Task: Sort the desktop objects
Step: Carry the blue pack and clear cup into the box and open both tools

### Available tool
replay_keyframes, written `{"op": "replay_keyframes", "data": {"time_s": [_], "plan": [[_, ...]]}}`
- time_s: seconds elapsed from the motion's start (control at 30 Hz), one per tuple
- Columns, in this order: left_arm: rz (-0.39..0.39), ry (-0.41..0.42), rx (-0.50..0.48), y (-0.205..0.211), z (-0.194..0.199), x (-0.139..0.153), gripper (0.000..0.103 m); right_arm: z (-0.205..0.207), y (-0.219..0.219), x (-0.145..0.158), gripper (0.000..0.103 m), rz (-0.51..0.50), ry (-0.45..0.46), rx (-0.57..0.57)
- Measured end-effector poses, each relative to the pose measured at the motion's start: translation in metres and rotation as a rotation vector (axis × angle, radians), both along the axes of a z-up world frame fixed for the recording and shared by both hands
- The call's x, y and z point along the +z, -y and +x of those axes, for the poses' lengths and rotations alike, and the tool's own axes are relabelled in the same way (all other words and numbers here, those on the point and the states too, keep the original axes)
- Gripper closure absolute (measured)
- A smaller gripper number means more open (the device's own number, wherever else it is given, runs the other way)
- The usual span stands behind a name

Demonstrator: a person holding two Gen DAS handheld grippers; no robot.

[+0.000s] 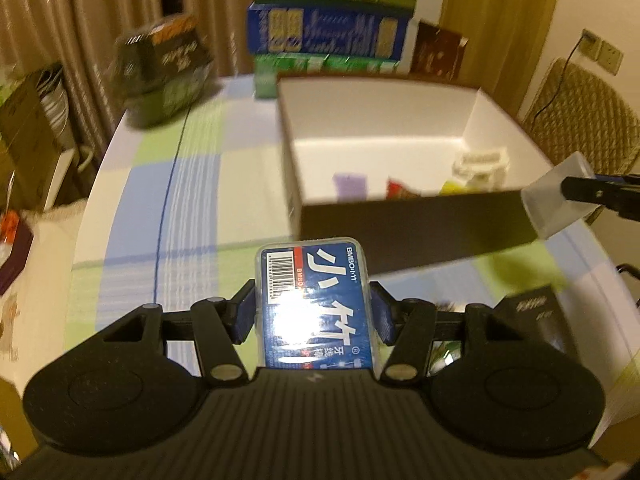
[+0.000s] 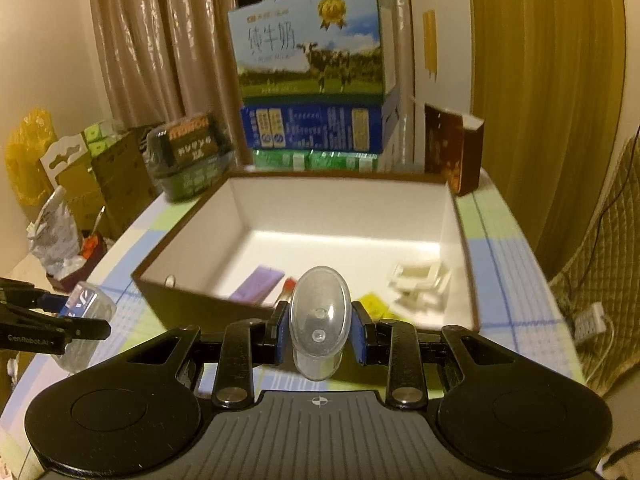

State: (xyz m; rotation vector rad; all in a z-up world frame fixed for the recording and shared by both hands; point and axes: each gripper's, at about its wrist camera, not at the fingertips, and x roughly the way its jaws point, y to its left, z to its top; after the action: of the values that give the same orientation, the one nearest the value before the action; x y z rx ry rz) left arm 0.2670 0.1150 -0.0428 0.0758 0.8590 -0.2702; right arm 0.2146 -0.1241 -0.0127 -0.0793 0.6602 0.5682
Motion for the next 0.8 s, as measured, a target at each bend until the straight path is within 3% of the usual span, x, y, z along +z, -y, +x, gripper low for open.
{"op": "replay_keyframes", "data": {"time_s": [0.4,0.8], "plan": [[-0.021,0.077,-0.055,0.05,0.06,0.031,0.05,0.05,0.002,0.022,0.075,0.01,0.063,0.016],[0.012,0.039,-0.058,0.083,0.131,0.018,0.05,0.116,-0.016,0.002,0.075,-0.009,0.011,0.042]]}}
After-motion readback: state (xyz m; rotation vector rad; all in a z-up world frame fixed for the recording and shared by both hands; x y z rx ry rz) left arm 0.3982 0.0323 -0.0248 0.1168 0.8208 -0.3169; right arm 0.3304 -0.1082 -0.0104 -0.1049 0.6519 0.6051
